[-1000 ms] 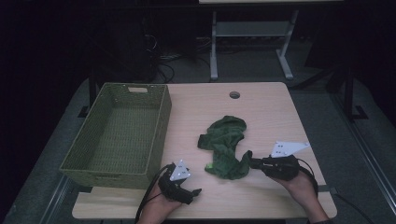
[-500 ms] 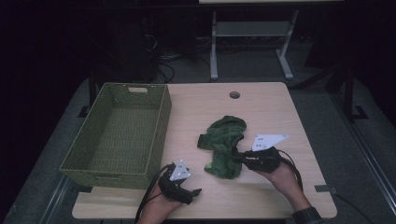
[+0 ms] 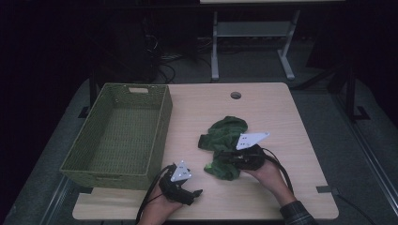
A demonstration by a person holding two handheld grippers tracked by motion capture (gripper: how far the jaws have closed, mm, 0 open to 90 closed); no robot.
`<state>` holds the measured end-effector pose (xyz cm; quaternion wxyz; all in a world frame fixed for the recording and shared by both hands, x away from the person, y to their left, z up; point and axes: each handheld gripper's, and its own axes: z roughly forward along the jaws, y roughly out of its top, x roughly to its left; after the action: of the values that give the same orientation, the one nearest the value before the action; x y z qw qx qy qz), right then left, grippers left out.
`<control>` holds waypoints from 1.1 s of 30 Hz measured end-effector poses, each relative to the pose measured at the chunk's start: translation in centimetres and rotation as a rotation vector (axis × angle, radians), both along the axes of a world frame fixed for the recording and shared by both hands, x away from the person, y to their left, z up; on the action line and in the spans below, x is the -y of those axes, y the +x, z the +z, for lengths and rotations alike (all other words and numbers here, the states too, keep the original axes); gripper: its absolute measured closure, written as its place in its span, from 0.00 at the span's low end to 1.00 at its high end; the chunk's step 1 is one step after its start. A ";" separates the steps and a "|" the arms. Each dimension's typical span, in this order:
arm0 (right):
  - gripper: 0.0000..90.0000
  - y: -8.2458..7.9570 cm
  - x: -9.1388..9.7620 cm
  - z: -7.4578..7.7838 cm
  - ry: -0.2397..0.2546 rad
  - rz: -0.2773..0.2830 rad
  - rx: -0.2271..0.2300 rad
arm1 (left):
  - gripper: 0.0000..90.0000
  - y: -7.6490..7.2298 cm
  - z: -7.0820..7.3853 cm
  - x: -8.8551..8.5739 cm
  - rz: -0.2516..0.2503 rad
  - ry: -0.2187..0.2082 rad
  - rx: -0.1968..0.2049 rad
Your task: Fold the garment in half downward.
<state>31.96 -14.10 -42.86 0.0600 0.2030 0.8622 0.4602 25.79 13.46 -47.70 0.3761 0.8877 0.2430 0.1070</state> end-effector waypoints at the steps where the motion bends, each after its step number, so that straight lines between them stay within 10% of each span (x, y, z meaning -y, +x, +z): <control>1: 0.86 0.1 -0.3 -0.2 -0.008 0.001 -0.010 | 0.15 0.0 0.0 0.0 0.000 0.000 -0.002; 17: 0.95 0.4 -1.5 -2.6 -0.076 -0.005 -0.113 | 0.15 0.0 0.0 0.0 0.002 -0.003 -0.007; 33: 0.66 -0.2 0.8 0.7 -0.003 -0.111 -0.033 | 0.15 0.0 0.0 0.0 0.001 -0.001 -0.007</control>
<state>31.73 -14.89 -42.17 0.0716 0.2580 0.8511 0.4516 25.82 13.42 -47.68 0.3758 0.8877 0.2448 0.1039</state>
